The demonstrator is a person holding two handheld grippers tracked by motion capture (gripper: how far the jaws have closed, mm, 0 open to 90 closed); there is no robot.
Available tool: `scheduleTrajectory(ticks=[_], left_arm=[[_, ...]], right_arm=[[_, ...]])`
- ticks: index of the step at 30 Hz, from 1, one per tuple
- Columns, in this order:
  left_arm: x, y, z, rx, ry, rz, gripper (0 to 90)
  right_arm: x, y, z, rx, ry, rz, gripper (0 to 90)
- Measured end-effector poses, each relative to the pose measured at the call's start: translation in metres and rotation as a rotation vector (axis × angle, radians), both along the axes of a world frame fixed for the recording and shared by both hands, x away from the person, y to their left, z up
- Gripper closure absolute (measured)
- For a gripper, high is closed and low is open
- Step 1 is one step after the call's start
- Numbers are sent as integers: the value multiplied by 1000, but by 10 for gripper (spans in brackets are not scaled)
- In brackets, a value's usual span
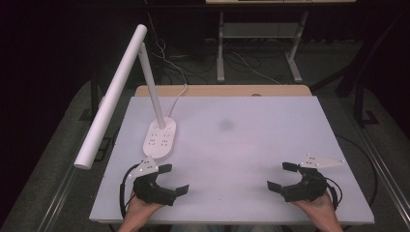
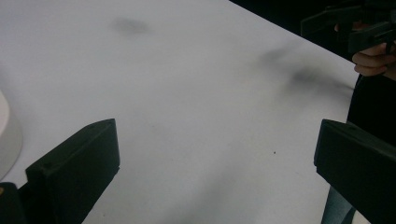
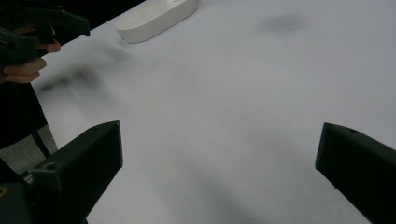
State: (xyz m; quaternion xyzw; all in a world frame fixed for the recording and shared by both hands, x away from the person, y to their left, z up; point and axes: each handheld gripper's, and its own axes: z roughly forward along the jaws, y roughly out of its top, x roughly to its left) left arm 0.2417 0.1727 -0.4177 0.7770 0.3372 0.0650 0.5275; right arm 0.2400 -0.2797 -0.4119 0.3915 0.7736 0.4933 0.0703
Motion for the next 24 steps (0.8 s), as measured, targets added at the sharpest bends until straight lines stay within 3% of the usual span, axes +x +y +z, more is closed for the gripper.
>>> scheduleTrajectory(ticks=[24], left_arm=[[0, 2, 2, -9, -2, 4, 0]], right_arm=[[-2, -3, -3, -21, 21, 0, 1]])
